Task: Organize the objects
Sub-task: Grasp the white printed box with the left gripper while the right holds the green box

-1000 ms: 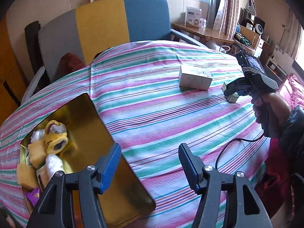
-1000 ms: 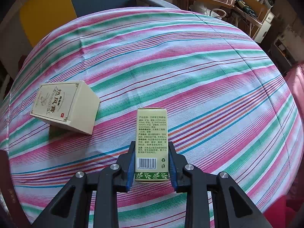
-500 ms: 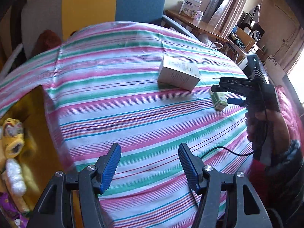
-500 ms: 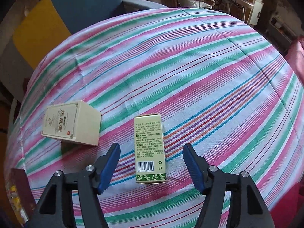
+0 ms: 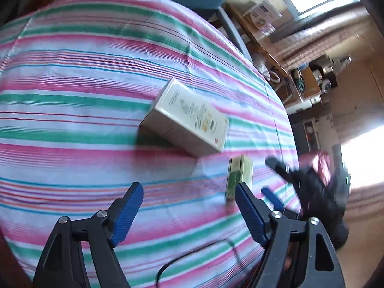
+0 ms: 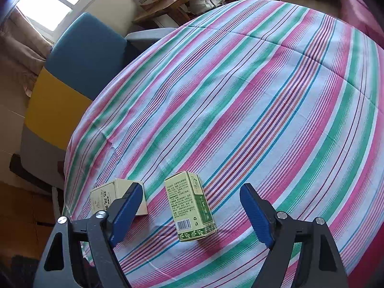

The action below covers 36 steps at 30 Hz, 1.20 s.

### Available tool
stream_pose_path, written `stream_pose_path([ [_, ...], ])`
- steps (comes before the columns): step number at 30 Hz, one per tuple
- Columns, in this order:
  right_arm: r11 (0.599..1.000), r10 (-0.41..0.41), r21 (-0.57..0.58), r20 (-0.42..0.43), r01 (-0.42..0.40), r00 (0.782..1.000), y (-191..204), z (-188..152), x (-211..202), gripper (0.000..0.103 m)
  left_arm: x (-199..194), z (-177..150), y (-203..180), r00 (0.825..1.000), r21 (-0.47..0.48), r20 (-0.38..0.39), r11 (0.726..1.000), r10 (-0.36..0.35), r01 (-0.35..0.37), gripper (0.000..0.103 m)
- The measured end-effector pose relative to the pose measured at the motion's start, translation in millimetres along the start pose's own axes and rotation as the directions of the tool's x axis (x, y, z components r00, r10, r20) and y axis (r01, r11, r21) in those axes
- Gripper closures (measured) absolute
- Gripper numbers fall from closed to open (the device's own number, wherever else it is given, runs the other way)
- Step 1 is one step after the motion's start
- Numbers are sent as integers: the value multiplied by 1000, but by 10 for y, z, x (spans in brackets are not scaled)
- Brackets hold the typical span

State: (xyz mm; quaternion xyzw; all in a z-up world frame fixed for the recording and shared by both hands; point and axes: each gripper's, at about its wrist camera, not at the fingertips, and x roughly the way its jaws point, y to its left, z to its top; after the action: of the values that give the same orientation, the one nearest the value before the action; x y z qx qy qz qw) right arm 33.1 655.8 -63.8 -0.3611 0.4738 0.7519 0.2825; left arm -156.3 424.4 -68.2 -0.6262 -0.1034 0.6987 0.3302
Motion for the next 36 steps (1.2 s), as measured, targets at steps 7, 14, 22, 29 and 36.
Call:
stream_pose_path([
  [7, 998, 55, 6, -23, -55, 998, 24, 60, 50, 19, 361, 462, -121, 999, -129, 9, 991, 44, -43, 18],
  [14, 997, 75, 16, -15, -75, 997, 19, 36, 11, 18, 658, 774, -261, 983, -93, 7, 979, 184, -182, 17],
  [22, 999, 49, 19, -22, -49, 999, 45, 93, 149, 15, 956, 686, -331, 944, 125, -24, 938, 328, -323, 27],
  [29, 1000, 10, -28, -45, -11, 999, 140, 86, 247, 15, 647, 188, -62, 947, 244, 14, 918, 320, -313, 51],
  [36, 972, -126, -212, -86, 105, 988, 489, -26, 482, 7, 318, -589, 91, 941, 378, 76, 864, 330, -334, 51],
])
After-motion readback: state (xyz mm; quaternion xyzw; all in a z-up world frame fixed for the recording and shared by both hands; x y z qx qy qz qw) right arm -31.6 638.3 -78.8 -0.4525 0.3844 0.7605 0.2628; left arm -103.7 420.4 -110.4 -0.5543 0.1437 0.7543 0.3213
